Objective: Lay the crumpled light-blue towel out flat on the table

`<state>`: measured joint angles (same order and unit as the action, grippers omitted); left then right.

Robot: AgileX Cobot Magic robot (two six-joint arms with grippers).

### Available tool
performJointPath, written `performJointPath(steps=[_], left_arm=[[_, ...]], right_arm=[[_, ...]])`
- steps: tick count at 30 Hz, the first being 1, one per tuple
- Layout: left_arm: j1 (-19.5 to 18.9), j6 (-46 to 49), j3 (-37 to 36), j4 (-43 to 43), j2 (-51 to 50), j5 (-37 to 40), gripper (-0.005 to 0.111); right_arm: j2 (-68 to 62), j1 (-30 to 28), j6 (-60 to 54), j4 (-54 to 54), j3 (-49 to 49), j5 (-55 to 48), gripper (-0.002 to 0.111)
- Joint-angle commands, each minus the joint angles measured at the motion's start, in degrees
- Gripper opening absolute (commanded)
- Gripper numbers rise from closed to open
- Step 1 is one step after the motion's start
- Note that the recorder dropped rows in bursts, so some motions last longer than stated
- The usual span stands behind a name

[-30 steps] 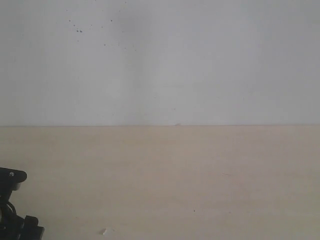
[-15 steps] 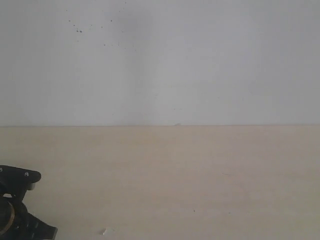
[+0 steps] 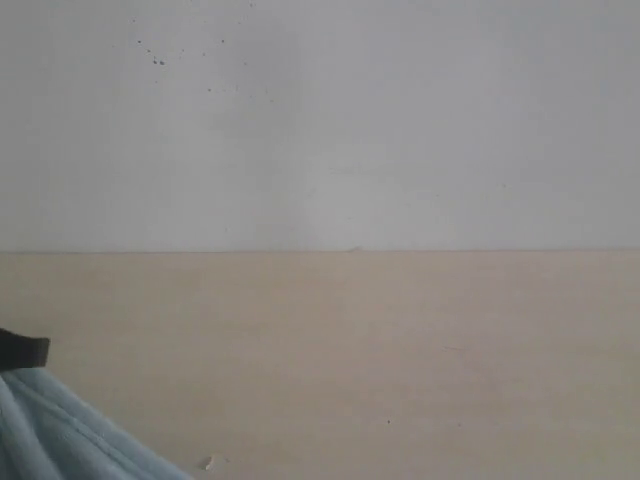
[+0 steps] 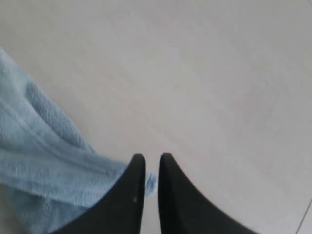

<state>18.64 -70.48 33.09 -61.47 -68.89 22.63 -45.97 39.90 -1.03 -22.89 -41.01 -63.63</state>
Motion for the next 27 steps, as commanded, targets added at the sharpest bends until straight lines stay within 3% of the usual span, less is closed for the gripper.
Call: performJointPath(steps=[1, 3, 8, 15, 20, 27], left_arm=[[-0.14, 14.58, -0.43, 9.82, 11.55, 5.13, 0.004], [-0.14, 20.80, -0.43, 14.40, 15.10, 7.18, 0.004], [-0.14, 29.88, -0.43, 22.31, 21.02, 12.09, 0.004], [-0.14, 33.17, -0.48, 24.34, 23.44, 14.94, 0.004], [-0.14, 33.17, -1.21, 24.63, 23.34, 14.32, 0.004], [-0.14, 33.17, -2.51, 26.34, 23.34, 11.58, 0.004]], right_arm=[[-1.53, -0.09, 1.57, -1.05, 8.93, 1.23, 0.012], [-1.64, -0.09, 2.80, -1.05, 10.32, 3.55, 0.019], [-2.11, -0.09, 4.84, -6.17, 10.31, 5.71, 0.051], [-11.15, -0.77, 9.54, -9.80, 10.31, 12.82, 0.051], [-22.08, -10.33, 14.31, -7.61, 10.31, 22.58, 0.051], [-32.98, -23.43, 12.19, 2.54, 10.31, 31.07, 0.051]])
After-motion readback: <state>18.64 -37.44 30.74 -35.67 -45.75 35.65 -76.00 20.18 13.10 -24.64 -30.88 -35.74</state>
